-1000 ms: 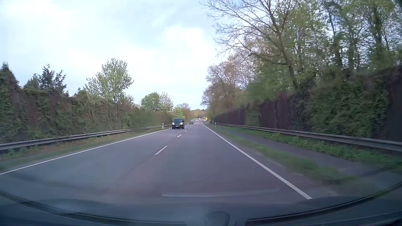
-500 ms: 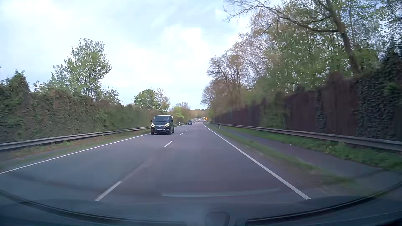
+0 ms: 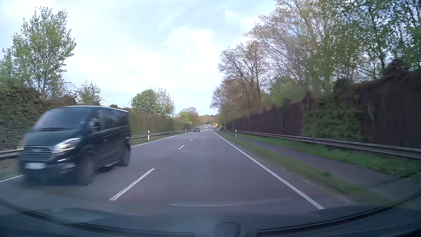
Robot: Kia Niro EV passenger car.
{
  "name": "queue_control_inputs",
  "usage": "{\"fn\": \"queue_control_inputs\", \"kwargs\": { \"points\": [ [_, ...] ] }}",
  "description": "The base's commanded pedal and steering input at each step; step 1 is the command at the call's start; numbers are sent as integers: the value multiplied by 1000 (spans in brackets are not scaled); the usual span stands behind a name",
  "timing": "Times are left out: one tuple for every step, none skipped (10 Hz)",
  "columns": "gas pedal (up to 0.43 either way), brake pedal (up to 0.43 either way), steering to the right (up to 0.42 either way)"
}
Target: Follow the waypoints while adhering to traffic rules and regulations
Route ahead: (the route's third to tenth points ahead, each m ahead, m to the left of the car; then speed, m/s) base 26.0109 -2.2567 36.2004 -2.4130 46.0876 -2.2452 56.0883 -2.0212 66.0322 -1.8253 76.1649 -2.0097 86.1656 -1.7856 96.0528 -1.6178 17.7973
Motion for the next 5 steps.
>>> {"fn": "queue_control_inputs", "kwargs": {
  "points": [
    [59, 0, -3],
    [59, 0, -3],
    [59, 0, -3],
    [59, 0, -3],
    [59, 0, -3]
  ]
}}
